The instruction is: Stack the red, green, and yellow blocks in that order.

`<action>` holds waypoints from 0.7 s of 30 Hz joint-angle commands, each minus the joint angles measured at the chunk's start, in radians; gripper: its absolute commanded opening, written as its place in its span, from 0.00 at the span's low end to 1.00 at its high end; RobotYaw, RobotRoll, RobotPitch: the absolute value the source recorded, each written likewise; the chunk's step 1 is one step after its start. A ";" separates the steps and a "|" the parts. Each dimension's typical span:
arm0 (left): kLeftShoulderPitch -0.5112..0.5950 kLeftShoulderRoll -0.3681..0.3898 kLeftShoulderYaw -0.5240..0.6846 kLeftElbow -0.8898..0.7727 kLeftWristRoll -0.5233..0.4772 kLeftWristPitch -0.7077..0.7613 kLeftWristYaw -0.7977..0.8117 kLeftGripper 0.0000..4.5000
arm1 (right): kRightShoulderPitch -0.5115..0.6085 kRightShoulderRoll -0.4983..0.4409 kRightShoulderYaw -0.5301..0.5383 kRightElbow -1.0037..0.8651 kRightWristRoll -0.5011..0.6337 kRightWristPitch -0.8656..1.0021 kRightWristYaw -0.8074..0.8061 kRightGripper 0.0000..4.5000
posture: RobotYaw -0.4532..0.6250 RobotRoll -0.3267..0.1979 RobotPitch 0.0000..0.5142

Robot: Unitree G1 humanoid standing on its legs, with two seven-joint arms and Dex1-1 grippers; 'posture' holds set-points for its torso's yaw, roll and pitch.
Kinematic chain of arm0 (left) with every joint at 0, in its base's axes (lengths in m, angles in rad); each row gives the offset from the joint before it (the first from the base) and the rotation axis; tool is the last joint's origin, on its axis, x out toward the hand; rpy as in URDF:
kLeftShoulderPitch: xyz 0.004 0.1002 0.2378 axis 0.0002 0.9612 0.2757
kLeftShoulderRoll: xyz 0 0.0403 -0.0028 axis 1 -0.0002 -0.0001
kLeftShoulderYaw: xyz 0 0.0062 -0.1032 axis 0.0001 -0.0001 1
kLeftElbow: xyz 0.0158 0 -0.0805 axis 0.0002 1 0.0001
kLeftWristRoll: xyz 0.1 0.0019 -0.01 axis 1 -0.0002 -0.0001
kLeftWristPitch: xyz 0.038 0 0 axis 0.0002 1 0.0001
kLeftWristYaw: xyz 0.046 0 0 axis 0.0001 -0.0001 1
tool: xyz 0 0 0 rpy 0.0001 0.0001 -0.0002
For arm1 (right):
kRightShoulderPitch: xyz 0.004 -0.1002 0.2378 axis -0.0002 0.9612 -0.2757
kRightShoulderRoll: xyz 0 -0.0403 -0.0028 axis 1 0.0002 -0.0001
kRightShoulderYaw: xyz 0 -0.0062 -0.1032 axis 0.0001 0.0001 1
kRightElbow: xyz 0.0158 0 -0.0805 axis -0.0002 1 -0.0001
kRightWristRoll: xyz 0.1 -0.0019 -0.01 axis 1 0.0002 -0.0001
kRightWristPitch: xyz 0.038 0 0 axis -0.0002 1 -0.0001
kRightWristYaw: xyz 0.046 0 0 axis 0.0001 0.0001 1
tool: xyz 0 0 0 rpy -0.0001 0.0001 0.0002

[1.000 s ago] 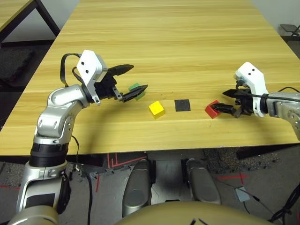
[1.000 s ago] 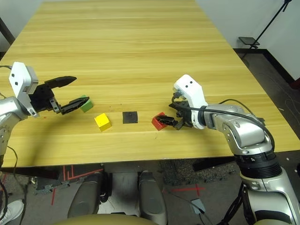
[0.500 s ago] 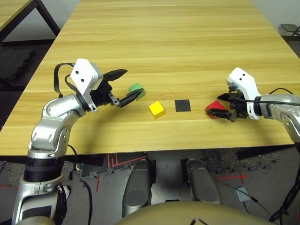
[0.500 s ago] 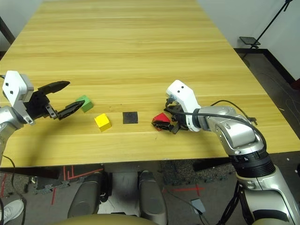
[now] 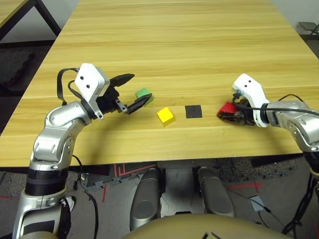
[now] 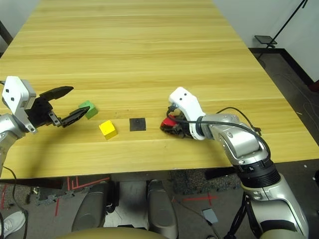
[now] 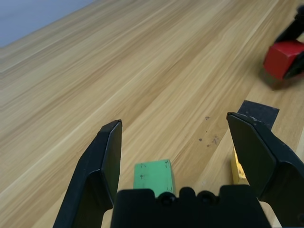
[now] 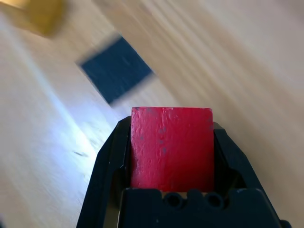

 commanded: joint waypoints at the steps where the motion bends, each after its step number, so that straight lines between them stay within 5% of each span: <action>1: -0.037 0.013 -0.034 0.013 -0.003 0.024 -0.029 1.00 | -0.108 -0.007 0.121 0.165 -0.088 -0.237 0.223 0.46 | 0.67 0.33 0.20; 8: -0.076 0.012 -0.093 0.035 0.018 0.048 -0.052 1.00 | -0.310 0.167 0.226 0.557 -0.204 -0.540 0.464 0.46 | 0.72 0.31 0.16; 21: -0.054 0.019 -0.058 -0.030 0.001 0.098 0.004 1.00 | -0.390 0.343 0.209 0.852 -0.325 -0.715 0.555 0.46 | 0.81 0.30 0.21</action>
